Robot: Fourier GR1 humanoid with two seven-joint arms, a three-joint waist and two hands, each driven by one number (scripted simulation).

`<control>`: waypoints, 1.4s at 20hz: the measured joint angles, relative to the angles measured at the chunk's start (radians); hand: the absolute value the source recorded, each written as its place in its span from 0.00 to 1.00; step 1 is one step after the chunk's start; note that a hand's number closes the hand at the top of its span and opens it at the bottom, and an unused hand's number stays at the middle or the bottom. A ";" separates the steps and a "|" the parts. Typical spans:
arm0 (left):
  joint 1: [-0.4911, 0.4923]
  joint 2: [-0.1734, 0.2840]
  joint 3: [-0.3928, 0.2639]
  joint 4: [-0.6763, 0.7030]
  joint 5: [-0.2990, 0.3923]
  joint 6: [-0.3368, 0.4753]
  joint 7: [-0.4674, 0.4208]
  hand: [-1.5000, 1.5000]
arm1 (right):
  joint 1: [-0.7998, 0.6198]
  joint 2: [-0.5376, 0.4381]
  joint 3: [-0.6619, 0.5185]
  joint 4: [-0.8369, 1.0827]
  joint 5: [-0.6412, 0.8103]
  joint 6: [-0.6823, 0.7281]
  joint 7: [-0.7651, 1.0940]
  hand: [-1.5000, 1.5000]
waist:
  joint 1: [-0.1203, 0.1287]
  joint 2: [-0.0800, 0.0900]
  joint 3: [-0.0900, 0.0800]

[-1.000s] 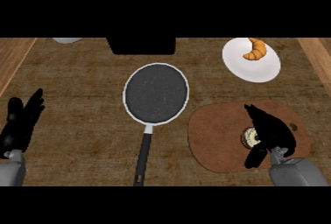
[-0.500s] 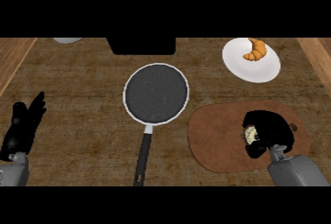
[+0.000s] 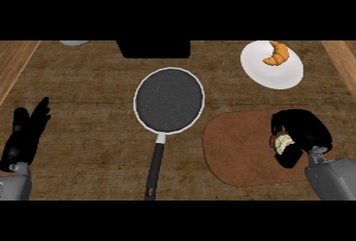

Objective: Pick the cupcake from the cutting board and place it in the pan

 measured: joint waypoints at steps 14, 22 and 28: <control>-0.008 -0.002 0.008 -0.003 -0.001 -0.002 0.007 0.50 | -0.167 -0.044 -0.105 -0.006 -0.138 -0.245 -0.520 1.00 | -0.004 -0.002 0.000; -0.003 0.001 0.018 -0.003 -0.011 -0.010 0.003 0.50 | -0.302 0.102 -0.092 -0.004 -0.163 -0.202 -0.441 1.00 | -0.004 -0.002 -0.001; -0.022 -0.007 0.018 0.037 -0.017 -0.014 -0.028 0.50 | -0.443 0.263 -0.082 0.194 -0.147 -0.257 -0.382 1.00 | 0.005 0.002 -0.001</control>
